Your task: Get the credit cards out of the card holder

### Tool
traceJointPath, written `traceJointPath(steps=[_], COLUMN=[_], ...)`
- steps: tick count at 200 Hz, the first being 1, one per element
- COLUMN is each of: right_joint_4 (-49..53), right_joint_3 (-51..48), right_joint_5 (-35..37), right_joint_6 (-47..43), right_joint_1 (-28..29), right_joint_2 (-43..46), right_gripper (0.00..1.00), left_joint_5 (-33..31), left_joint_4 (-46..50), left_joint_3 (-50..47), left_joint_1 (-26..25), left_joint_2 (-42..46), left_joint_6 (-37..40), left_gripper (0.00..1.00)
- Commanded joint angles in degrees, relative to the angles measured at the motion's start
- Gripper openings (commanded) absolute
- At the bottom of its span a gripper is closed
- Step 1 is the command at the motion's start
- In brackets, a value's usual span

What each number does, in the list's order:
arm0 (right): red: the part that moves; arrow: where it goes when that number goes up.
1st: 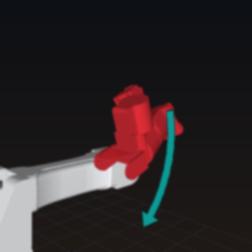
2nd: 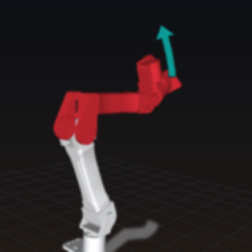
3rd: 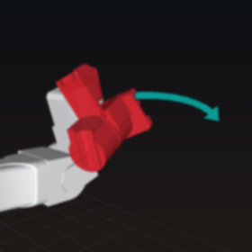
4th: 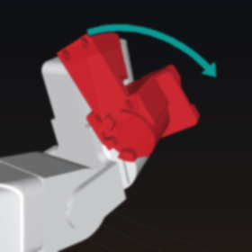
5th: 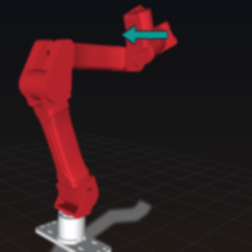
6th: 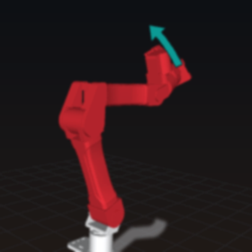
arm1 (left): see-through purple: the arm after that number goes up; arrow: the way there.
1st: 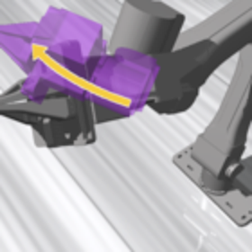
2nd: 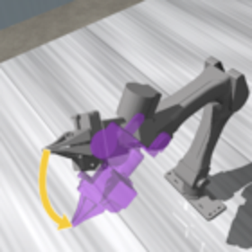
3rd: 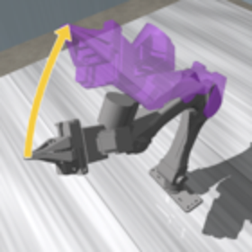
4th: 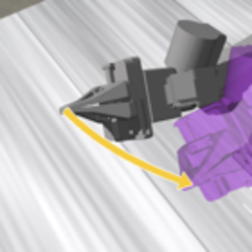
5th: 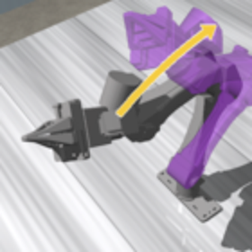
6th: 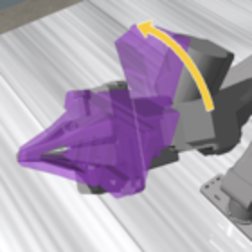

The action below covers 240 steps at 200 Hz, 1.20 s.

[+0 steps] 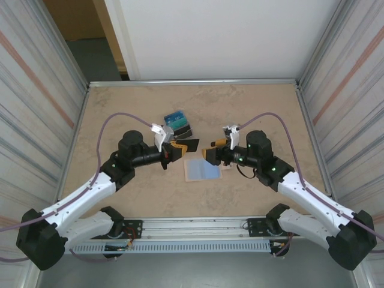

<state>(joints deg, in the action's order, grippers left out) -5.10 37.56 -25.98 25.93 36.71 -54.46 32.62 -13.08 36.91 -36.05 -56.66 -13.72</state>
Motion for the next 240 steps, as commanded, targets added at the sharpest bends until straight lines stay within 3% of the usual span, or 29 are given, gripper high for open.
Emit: traceJointPath(steps=[1, 38, 67, 102, 122, 134, 148, 162, 186, 210, 240], right_joint_4=[-5.74, -8.58, -10.88, -12.92, -13.27, -12.93, -11.86, -9.53, -2.87, 2.51, 6.82], right_joint_3=[1.81, 2.82, 3.73, 4.43, 4.66, 4.8, 4.8, 5.34, 6.67, 7.35, 7.92], right_joint_5=[-7.18, -9.59, -11.1, -12.97, -13.99, -13.86, -13.58, -12.75, -10.51, -8.61, -8.52], right_joint_6=[1.58, 1.32, 1.55, 2.24, 2.27, 2.15, 1.63, 0.6, -2.43, -5.08, -6.91], right_joint_1=[-0.06, -0.06, -0.06, -0.07, 0.0, 0.13, 0.12, 0.11, 0.08, 0.03, -0.04], right_joint_2=[-1.9, -4.67, -6.04, -7.55, -7.85, -7.61, -7.18, -6.59, -4.91, -2.74, -0.47], right_gripper=[0.64, 0.51, 0.49, 0.4, 0.25, 0.11, 0.03, 0.01, 0.0, 0.0, 0.0], left_joint_5=[2.77, 4.03, 5.32, 6.57, 6.64, 6.4, 6.36, 5.95, 2.47, -0.89, -1.93], left_joint_4=[-9.23, -11.26, -12.09, -13.2, -13.12, -12.78, -11.22, -7.26, 1.0, 9.45, 18.26], left_joint_3=[-2.28, -3.15, -3.07, -2.95, -2.89, -2.89, -2.31, -0.94, 1.68, 4.82, 9.49], left_joint_1=[-0.05, -0.02, 0.0, 0.02, -0.07, 0.01, -0.09, 0.01, 0.1, 0.76, 1.2], left_joint_2=[0.97, 0.72, 0.4, -0.47, -0.67, -0.7, -0.64, -0.05, 2.76, 5.77, 6.83], left_joint_6=[-7.95, -9.31, -9.4, -9.8, -9.72, -9.61, -8.49, -6.0, 0.27, 6.15, 12.4], left_gripper=[0.0, 0.0, 0.0, 0.0, 0.0, 0.0, 0.0, 0.06, 0.31, 0.4, 0.4])
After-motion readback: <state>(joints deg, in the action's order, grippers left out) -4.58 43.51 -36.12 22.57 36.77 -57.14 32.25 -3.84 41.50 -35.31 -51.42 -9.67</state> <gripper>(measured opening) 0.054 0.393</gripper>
